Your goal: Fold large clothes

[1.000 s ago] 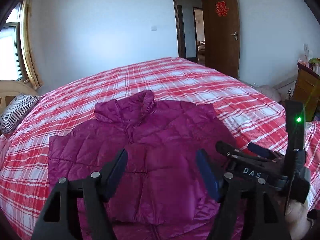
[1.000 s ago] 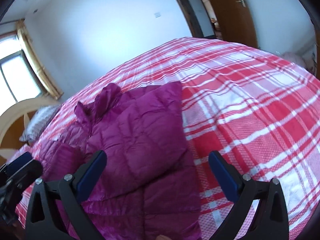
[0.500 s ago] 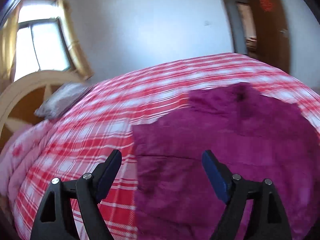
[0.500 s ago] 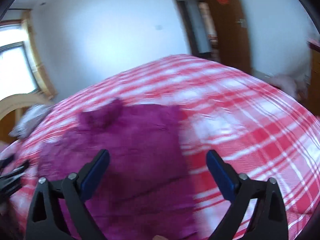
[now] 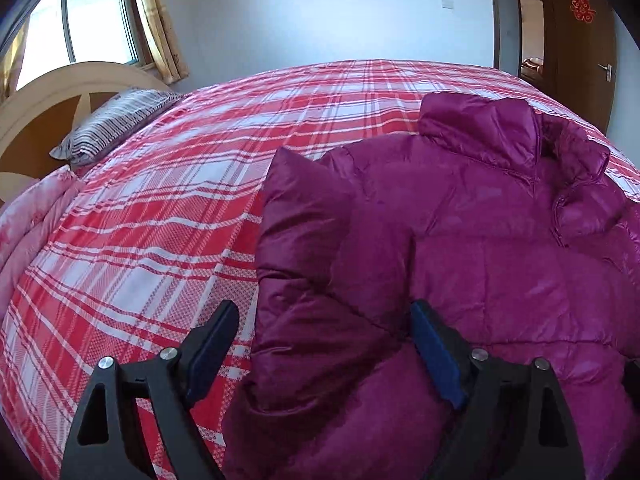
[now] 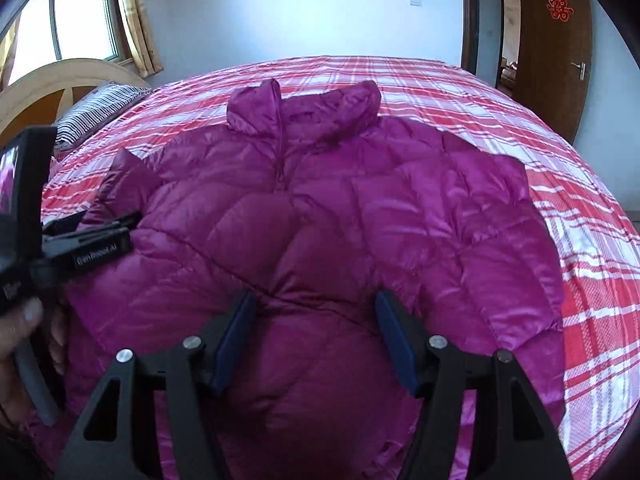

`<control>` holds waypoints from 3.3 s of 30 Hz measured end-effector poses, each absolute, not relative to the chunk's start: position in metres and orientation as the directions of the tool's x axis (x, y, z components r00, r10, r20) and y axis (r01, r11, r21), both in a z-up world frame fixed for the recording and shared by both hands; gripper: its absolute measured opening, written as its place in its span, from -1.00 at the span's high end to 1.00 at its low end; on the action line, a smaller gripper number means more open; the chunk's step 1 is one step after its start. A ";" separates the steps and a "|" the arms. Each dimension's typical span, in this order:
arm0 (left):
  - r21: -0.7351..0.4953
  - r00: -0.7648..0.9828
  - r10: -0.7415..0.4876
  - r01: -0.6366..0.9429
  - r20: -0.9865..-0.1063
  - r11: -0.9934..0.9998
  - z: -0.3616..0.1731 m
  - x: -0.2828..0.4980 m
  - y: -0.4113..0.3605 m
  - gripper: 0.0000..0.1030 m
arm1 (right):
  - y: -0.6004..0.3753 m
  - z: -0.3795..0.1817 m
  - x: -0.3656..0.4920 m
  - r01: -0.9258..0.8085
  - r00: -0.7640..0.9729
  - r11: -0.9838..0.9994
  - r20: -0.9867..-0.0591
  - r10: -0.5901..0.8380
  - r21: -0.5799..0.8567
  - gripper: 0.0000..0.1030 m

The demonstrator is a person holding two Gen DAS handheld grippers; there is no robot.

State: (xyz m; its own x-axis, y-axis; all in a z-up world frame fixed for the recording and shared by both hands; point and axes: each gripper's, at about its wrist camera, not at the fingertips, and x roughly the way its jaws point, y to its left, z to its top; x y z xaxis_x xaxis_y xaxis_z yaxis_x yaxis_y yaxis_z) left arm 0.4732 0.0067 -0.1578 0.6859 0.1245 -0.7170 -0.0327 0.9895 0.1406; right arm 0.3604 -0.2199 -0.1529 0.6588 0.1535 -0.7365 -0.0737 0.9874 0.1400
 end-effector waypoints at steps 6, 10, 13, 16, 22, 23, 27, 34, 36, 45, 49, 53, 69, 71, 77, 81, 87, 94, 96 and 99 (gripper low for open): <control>0.133 0.650 0.126 -0.039 -0.749 0.990 -0.167 0.478 0.009 -0.88 | -0.210 -0.158 0.363 -0.064 0.635 0.996 -0.766 0.093 0.068 -0.28; 0.094 0.630 0.105 -0.051 -0.769 0.994 -0.171 0.481 0.016 -0.95 | -0.207 -0.160 0.367 -0.060 0.632 0.997 -0.772 0.067 0.037 -0.28; 0.090 0.629 0.105 -0.055 -0.770 0.994 -0.172 0.481 0.016 -0.97 | -0.205 -0.161 0.368 -0.059 0.631 0.998 -0.774 0.050 0.017 -0.28; 0.106 0.635 0.118 -0.057 -0.763 0.993 -0.172 0.479 0.015 -0.98 | -0.203 -0.158 0.370 -0.060 0.621 0.998 -0.783 0.038 0.000 -0.28; 0.125 0.645 0.135 -0.061 -0.752 0.990 -0.172 0.478 0.012 -0.98 | -0.213 -0.107 0.364 0.025 0.677 0.998 -0.736 0.021 0.051 -0.18; 0.129 0.647 0.138 -0.062 -0.750 0.990 -0.172 0.477 0.011 -0.98 | -0.207 -0.094 0.364 0.013 0.699 0.998 -0.715 0.030 0.054 -0.20; 0.131 0.649 0.141 -0.064 -0.747 0.989 -0.172 0.476 0.010 -0.98 | -0.173 -0.092 0.383 -0.075 0.684 0.996 -0.723 0.093 0.056 -0.20; 0.125 0.649 0.137 -0.064 -0.749 0.990 -0.172 0.477 0.011 -0.98 | -0.160 -0.144 0.406 -0.095 0.622 0.993 -0.774 0.117 0.074 -0.18; 0.123 0.648 0.135 -0.064 -0.749 0.990 -0.172 0.477 0.011 -0.98 | -0.167 -0.151 0.403 -0.104 0.635 0.990 -0.760 0.137 0.092 -0.18; 0.122 0.647 0.133 -0.063 -0.751 0.991 -0.172 0.478 0.011 -0.98 | -0.178 -0.164 0.405 -0.109 0.629 0.980 -0.752 0.198 0.166 -0.18; 0.113 0.666 0.142 -0.087 -0.732 0.990 -0.160 0.472 0.014 -0.98 | -0.178 -0.165 0.405 -0.110 0.627 0.980 -0.753 0.198 0.166 -0.18; 0.051 0.744 0.081 -0.063 -0.664 0.997 -0.130 0.450 0.007 -0.98 | -0.180 -0.166 0.403 -0.108 0.628 0.979 -0.752 0.201 0.171 -0.18; 0.132 0.666 0.048 0.077 -0.745 0.988 -0.165 0.475 -0.031 -0.98 | -0.217 -0.164 0.372 -0.128 0.645 0.978 -0.735 0.210 0.166 0.03; 0.149 0.670 0.061 0.075 -0.740 0.986 -0.166 0.474 -0.034 -0.98 | -0.219 -0.166 0.374 -0.126 0.637 0.976 -0.740 0.215 0.175 0.04; 0.174 0.668 0.082 0.072 -0.740 0.982 -0.169 0.473 -0.043 -0.98 | -0.216 -0.167 0.373 -0.123 0.638 0.979 -0.742 0.205 0.165 0.04; 0.169 0.669 0.078 0.072 -0.739 0.983 -0.170 0.474 -0.042 -0.98 | -0.213 -0.167 0.374 -0.121 0.640 0.983 -0.745 0.186 0.141 0.04; 0.136 0.661 0.054 0.074 -0.749 0.988 -0.170 0.475 -0.035 -0.98 | -0.206 -0.168 0.375 -0.116 0.645 0.989 -0.750 0.143 0.089 0.04; 0.039 0.683 -0.007 0.052 -0.731 0.998 -0.151 0.480 -0.010 -0.98 | -0.205 -0.168 0.375 -0.115 0.648 0.990 -0.749 0.140 0.086 0.04; 0.043 0.716 0.019 0.016 -0.698 0.999 -0.141 0.479 -0.001 -0.98 | -0.205 -0.168 0.374 -0.115 0.648 0.990 -0.748 0.139 0.084 0.04; 0.084 0.685 0.083 -0.032 -0.724 0.996 -0.149 0.492 0.010 -0.98 | -0.206 -0.168 0.374 -0.115 0.649 0.989 -0.747 0.142 0.088 0.04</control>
